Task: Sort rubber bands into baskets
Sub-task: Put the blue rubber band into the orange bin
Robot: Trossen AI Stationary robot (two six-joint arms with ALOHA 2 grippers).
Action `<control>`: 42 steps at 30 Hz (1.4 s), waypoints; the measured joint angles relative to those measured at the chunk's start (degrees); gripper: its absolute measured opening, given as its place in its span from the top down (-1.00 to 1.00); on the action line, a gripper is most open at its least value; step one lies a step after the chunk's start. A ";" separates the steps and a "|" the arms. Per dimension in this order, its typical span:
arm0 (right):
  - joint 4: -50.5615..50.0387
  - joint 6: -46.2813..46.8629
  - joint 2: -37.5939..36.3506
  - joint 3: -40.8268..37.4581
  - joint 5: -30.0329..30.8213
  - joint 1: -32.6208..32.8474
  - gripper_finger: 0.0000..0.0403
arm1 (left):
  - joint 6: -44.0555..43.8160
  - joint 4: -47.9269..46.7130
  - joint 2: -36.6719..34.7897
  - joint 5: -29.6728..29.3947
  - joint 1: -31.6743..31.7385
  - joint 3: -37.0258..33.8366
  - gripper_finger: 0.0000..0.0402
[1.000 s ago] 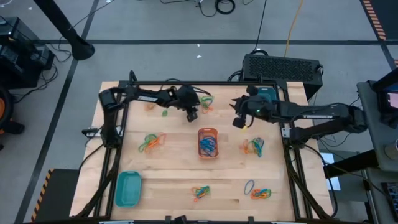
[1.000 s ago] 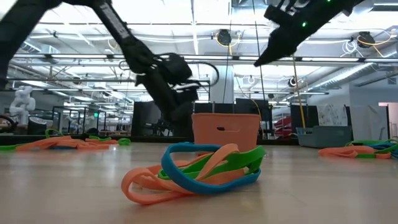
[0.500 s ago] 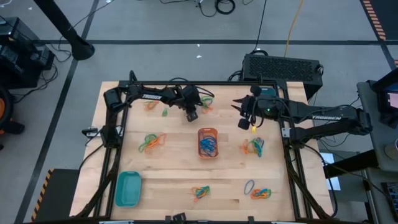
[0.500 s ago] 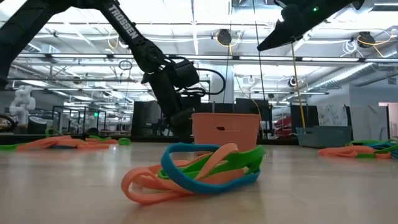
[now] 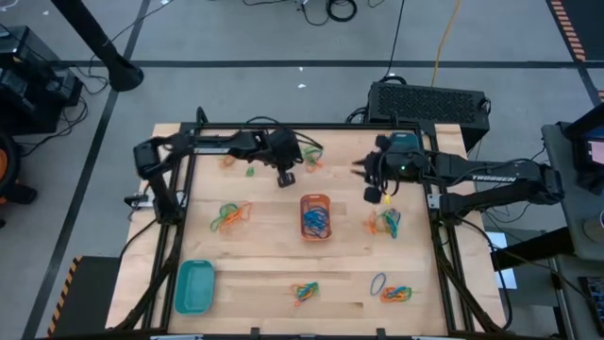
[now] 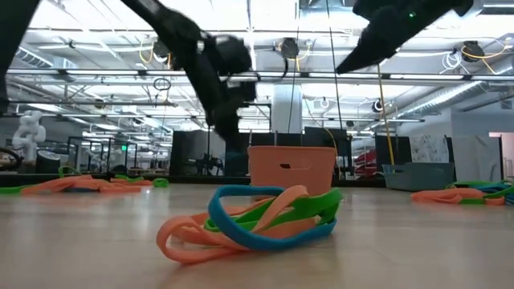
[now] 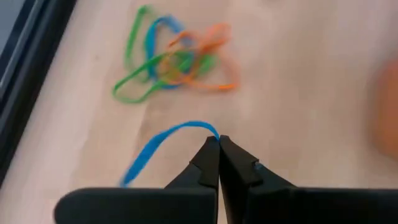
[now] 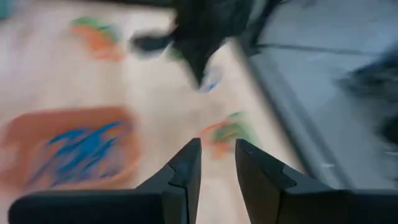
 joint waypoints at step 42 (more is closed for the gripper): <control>-6.67 9.23 6.93 -0.04 -12.21 0.43 0.55 | -4.62 15.40 4.33 -6.15 -27.48 -0.03 0.48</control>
